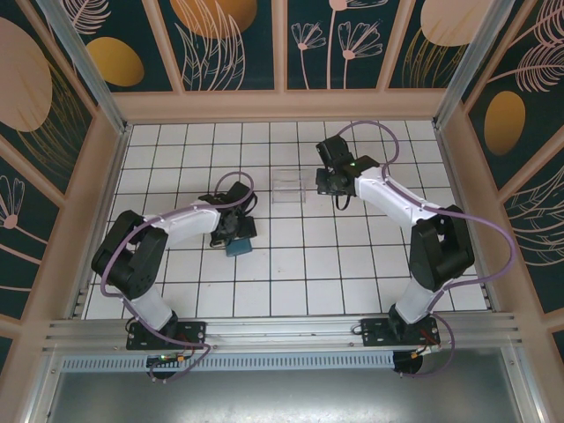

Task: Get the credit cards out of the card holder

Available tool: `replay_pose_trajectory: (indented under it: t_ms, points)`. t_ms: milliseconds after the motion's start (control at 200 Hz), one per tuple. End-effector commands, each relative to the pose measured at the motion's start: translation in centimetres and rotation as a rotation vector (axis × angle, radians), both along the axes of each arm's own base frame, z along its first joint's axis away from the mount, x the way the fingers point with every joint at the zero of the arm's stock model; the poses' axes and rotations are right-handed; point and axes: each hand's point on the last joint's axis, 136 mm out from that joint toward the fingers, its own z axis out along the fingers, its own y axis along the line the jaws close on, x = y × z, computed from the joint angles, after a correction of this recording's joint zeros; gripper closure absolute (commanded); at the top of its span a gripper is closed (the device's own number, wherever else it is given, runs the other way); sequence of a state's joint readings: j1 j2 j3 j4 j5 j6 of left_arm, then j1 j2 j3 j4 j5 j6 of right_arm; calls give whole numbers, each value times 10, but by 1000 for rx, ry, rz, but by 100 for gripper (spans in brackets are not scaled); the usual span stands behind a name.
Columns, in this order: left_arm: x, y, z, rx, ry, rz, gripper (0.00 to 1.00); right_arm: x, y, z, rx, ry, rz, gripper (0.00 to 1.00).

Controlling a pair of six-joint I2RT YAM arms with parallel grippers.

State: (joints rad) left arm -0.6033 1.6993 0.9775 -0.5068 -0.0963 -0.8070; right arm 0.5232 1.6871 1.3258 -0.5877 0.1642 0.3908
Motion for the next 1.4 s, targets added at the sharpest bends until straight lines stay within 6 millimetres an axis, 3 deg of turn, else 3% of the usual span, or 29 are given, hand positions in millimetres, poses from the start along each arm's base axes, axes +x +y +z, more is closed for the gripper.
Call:
replay_pose_trajectory:
  t_ms: [0, 330, 485, 661, 836, 986, 1221, 1396]
  points:
    - [-8, -19, 5, -17, 21, -58, 27, -1, -4, 14, 0, -43, 2, 83]
    - [-37, -72, -8, 76, 94, -318, 29, -9, -10, 12, -7, -34, -9, 83]
    - [-49, -94, -12, 58, 125, -394, 22, -11, -12, 13, -3, -36, -17, 83]
    - [-44, -92, -8, 70, 100, -385, 13, -15, -11, 14, -3, -33, -5, 83]
    - [-32, -98, 23, 23, -2, -377, 10, -24, -1, 20, 7, -56, 98, 74]
    - [-26, -97, 39, -67, -47, -353, 12, -35, 7, 17, 3, -62, 243, 68]
    - [-16, -74, 60, -248, -119, -286, 15, -59, 41, 11, -19, -76, 521, 67]
    - [-10, -53, 69, -265, -236, -297, 8, -83, 73, -2, -15, -56, 731, 62]
